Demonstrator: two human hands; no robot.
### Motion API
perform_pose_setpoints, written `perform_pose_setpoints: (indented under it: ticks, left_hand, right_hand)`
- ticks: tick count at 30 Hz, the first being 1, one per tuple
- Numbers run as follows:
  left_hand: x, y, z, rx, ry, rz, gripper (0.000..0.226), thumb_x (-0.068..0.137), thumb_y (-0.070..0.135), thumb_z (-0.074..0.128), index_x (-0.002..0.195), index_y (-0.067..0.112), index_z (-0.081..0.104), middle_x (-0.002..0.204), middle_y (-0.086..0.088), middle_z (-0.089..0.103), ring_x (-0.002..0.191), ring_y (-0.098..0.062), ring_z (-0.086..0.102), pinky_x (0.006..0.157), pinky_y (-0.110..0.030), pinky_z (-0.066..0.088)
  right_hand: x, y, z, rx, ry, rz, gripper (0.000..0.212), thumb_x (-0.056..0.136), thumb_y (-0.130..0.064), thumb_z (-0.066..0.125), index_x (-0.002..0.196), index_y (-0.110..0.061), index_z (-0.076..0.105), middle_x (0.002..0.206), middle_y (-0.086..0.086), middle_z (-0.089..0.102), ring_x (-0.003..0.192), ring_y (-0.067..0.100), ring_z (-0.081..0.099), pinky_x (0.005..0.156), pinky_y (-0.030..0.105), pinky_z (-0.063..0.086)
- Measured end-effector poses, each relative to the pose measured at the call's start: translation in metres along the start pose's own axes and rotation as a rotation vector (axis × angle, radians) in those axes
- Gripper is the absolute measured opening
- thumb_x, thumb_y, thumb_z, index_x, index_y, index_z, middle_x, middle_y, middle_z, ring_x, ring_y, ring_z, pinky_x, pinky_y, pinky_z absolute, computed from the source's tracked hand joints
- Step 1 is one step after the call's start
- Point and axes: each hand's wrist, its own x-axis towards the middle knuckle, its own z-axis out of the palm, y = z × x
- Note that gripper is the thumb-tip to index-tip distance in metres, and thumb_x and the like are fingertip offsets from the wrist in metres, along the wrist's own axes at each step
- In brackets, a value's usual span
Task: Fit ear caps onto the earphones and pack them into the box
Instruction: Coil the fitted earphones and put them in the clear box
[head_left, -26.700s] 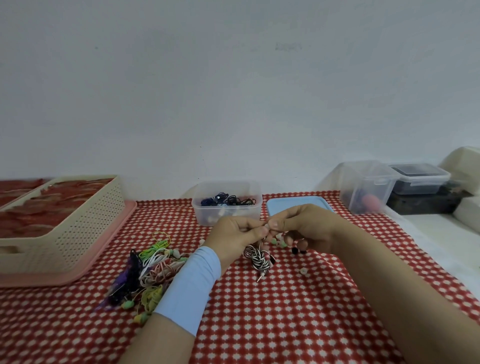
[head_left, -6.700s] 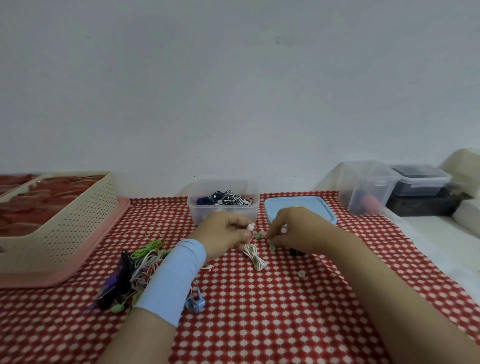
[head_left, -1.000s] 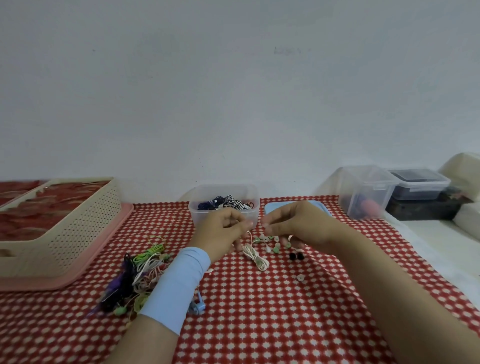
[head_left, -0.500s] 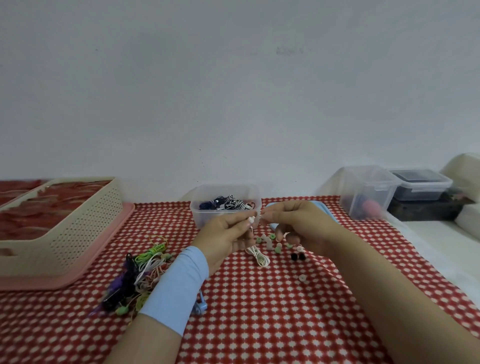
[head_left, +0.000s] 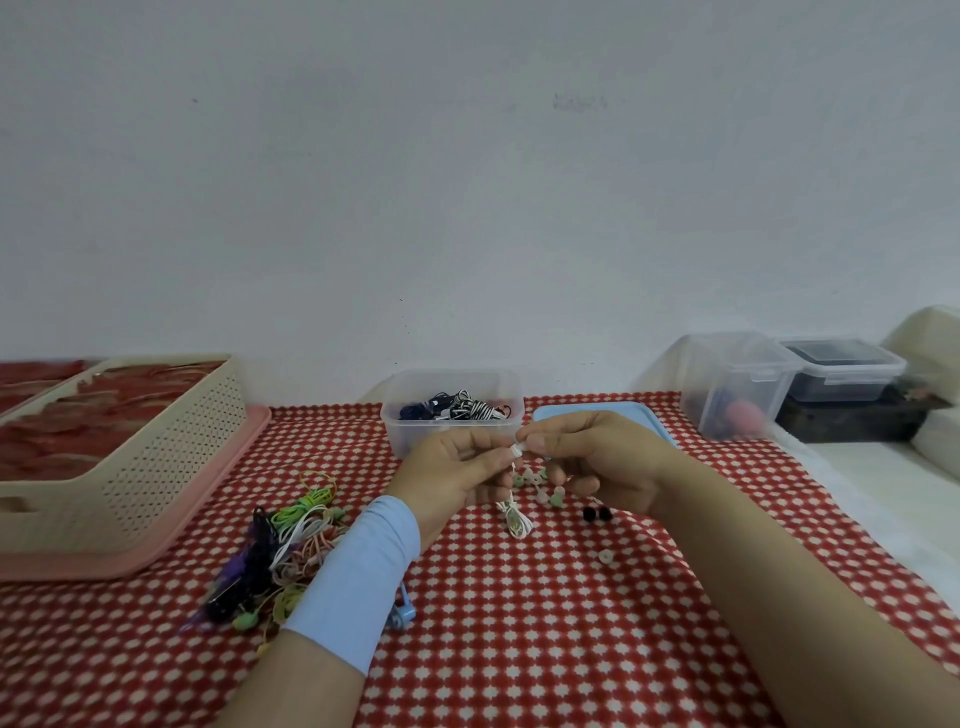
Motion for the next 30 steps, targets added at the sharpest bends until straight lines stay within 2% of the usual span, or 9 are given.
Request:
perform_pose_setpoints:
  ticks: [7,14,19,23,28,30]
  left_hand:
    - [-0.004,0.006,0.004,0.025,0.035,0.050,0.012,0.088,-0.004,0.065,0.087,0.006,0.073,0.067,-0.005,0.070,0.062,-0.012,0.067,0.060,-0.021,0.056]
    - [-0.005,0.008,0.004,0.053,0.056,0.049,0.011,0.086,-0.002,0.068,0.089,0.006,0.073,0.069,-0.006,0.071,0.063,-0.013,0.068,0.060,-0.022,0.056]
    - [-0.005,0.009,0.003,0.161,0.100,0.062,0.013,0.084,0.001,0.072,0.083,0.014,0.075,0.072,-0.008,0.073,0.065,-0.016,0.068,0.061,-0.025,0.059]
    - [-0.005,0.010,0.004,0.194,0.102,0.066,0.012,0.084,0.001,0.072,0.086,0.013,0.074,0.075,-0.010,0.074,0.066,-0.017,0.069,0.065,-0.030,0.062]
    - [-0.003,0.009,0.004,0.249,0.118,0.082,0.011,0.083,0.001,0.073,0.085,0.012,0.074,0.075,-0.009,0.075,0.067,-0.020,0.070,0.067,-0.034,0.062]
    - [-0.003,0.008,0.002,0.249,0.119,0.077,0.011,0.084,0.001,0.073,0.087,0.011,0.074,0.075,-0.009,0.074,0.068,-0.020,0.070,0.067,-0.035,0.062]
  right_hand:
    - [-0.001,-0.001,-0.002,0.028,-0.049,0.053,0.020,0.093,-0.003,0.063,0.110,0.000,0.073,0.076,0.004,0.069,0.053,0.007,0.055,0.036,0.013,0.033]
    - [0.000,0.001,-0.001,0.062,-0.032,0.060,0.017,0.092,-0.003,0.065,0.107,-0.004,0.072,0.077,0.005,0.068,0.052,0.009,0.057,0.035,0.014,0.034]
    - [-0.008,-0.006,-0.001,-0.125,0.035,-0.025,0.014,0.092,-0.006,0.068,0.101,-0.006,0.078,0.086,0.013,0.072,0.061,0.017,0.061,0.040,0.020,0.039]
    - [-0.013,-0.011,0.000,-0.259,0.050,-0.077,0.024,0.076,-0.013,0.083,0.099,-0.007,0.080,0.097,0.027,0.072,0.063,0.017,0.064,0.044,0.023,0.043]
    - [-0.012,-0.009,0.005,-0.427,0.127,-0.199,0.006,0.084,-0.009,0.081,0.089,-0.011,0.081,0.077,0.012,0.076,0.057,0.017,0.064,0.043,0.022,0.045]
    - [-0.012,-0.009,0.007,-0.443,0.125,-0.202,0.007,0.084,-0.011,0.082,0.091,-0.013,0.082,0.080,0.010,0.077,0.058,0.017,0.065,0.043,0.022,0.045]
